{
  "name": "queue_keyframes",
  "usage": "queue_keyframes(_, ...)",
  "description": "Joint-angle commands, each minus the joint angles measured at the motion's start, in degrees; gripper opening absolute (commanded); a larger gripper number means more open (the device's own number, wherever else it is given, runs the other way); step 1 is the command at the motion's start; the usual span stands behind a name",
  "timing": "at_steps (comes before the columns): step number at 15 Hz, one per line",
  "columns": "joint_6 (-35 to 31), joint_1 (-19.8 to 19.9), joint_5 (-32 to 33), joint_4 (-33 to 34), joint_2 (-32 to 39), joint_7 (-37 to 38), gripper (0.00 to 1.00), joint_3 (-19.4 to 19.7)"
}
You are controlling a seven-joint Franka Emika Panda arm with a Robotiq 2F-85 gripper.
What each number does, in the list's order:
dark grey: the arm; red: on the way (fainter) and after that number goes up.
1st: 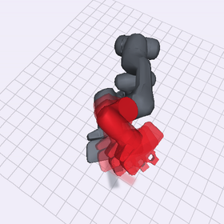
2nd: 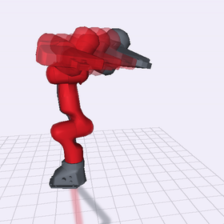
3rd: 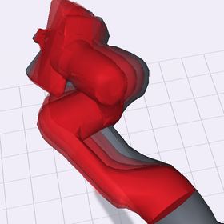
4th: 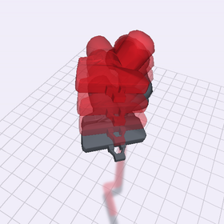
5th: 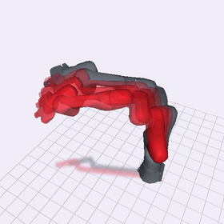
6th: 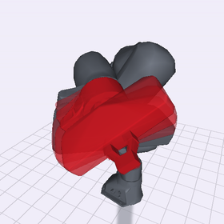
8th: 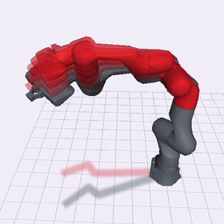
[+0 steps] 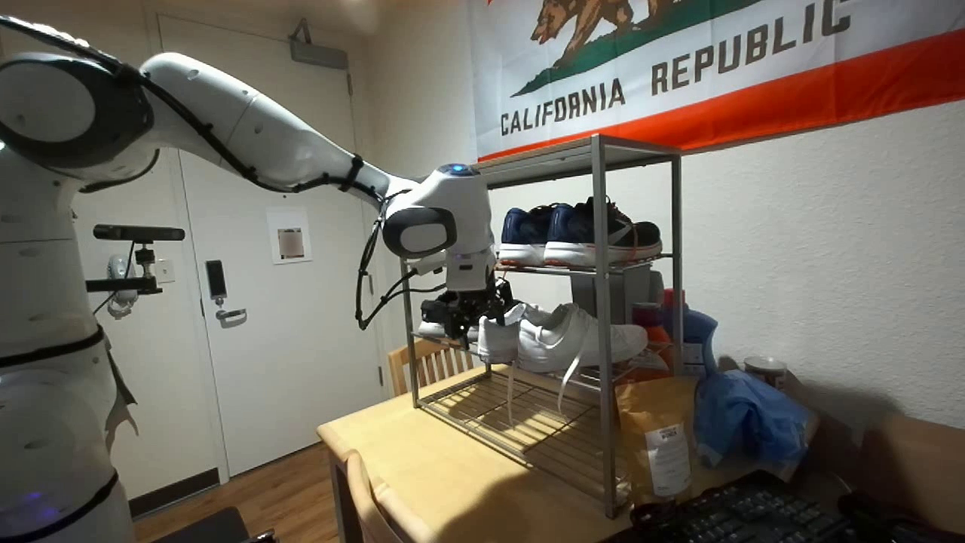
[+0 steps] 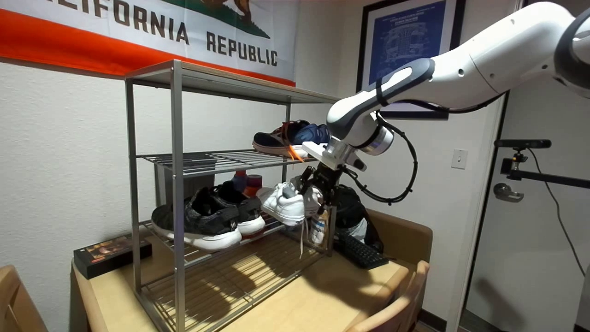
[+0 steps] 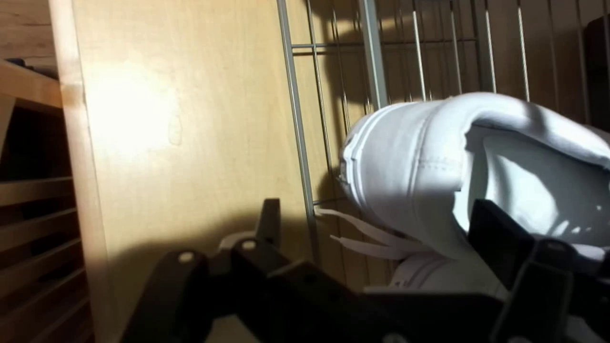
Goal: Pick up the white tennis shoe from the third shelf and place it on the second shelf
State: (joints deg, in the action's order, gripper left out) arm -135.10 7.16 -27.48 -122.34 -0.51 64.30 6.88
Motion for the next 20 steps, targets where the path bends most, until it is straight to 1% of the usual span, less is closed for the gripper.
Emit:
queue_keyframes(1, -6.52, -0.31, 2.4, -12.58, -9.67, -0.89, 1.0, -0.46)
queue_keyframes(4, -10.9, 0.03, 2.27, -18.81, -14.96, -1.72, 1.0, -0.81)
queue_keyframes(7, -12.97, 0.38, 1.21, -22.51, -19.47, -3.86, 1.0, -0.44)
queue_keyframes(13, -12.77, 1.17, -0.51, -25.09, -25.95, -5.15, 1.0, 0.84)
queue_keyframes(16, -12.84, 1.58, 0.24, -27.45, -28.79, -5.24, 1.0, 0.32)
queue_keyframes(20, -12.07, 2.01, 1.36, -29.63, -29.88, -4.36, 1.0, -0.71)
